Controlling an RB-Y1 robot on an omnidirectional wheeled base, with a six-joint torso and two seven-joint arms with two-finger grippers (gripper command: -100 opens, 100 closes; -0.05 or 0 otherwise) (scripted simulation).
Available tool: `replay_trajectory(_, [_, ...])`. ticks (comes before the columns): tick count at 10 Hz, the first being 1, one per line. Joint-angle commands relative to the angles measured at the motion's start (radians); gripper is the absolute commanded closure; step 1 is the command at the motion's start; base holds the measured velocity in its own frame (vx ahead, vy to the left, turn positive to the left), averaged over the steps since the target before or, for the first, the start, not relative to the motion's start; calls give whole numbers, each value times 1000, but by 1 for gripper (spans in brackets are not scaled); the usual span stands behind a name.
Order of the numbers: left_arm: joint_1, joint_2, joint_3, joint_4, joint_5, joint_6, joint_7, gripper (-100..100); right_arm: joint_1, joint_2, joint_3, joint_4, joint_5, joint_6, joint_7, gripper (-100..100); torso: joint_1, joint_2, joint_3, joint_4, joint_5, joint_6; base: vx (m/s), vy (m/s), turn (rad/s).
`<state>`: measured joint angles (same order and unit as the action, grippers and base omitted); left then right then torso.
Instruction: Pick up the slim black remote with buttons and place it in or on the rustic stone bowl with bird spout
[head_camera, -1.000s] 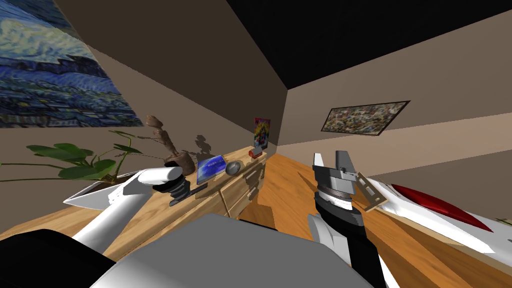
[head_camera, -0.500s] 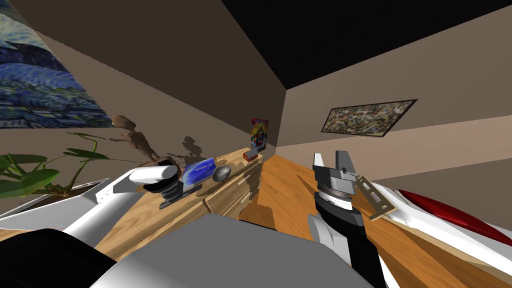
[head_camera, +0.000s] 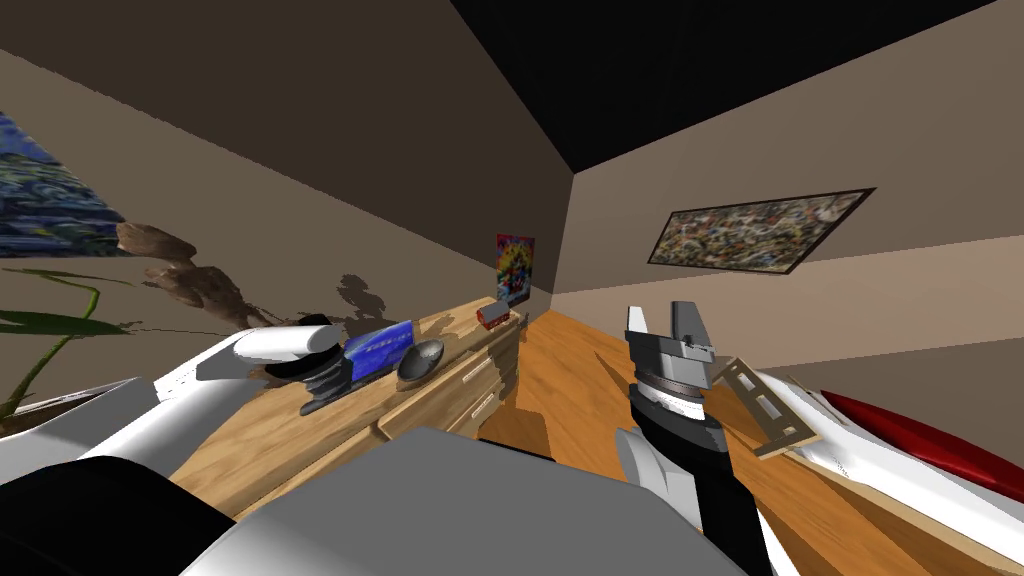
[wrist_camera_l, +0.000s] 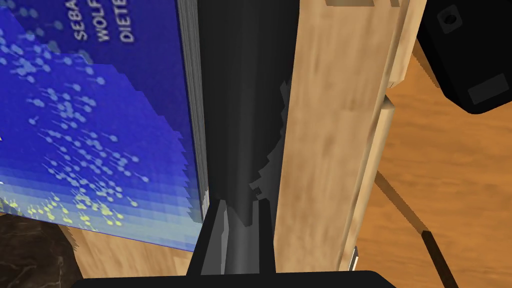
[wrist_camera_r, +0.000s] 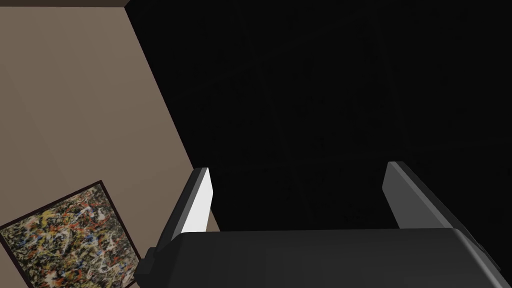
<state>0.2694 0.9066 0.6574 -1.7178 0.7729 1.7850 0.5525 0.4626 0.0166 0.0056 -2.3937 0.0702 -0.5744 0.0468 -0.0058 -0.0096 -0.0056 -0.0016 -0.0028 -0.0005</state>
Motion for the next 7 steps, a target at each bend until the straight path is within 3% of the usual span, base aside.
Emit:
replay_trajectory(1, [14, 43, 25, -6, 16, -13, 7, 100, 0, 0, 0, 0, 0, 0, 0, 0, 0, 0, 0, 0, 0, 0, 114, -152, 48])
replay_trajectory(4, [24, 93, 48, -6, 35, -18, 11, 100, 0, 0, 0, 0, 0, 0, 0, 0, -4, -1, 0, 0, -1, 1, 126, -131, 28])
replay_trajectory(5, [31, 127, 64, -9, 51, -11, 16, 100, 0, 0, 0, 0, 0, 0, 0, 0, -2, 0, 0, 0, -1, 1, 127, -138, 24])
replay_trajectory(7, [39, 160, 79, -14, 68, 10, 21, 100, 0, 0, 0, 0, 0, 0, 0, 0, -7, 0, 0, 0, -2, 1, 119, -181, 21])
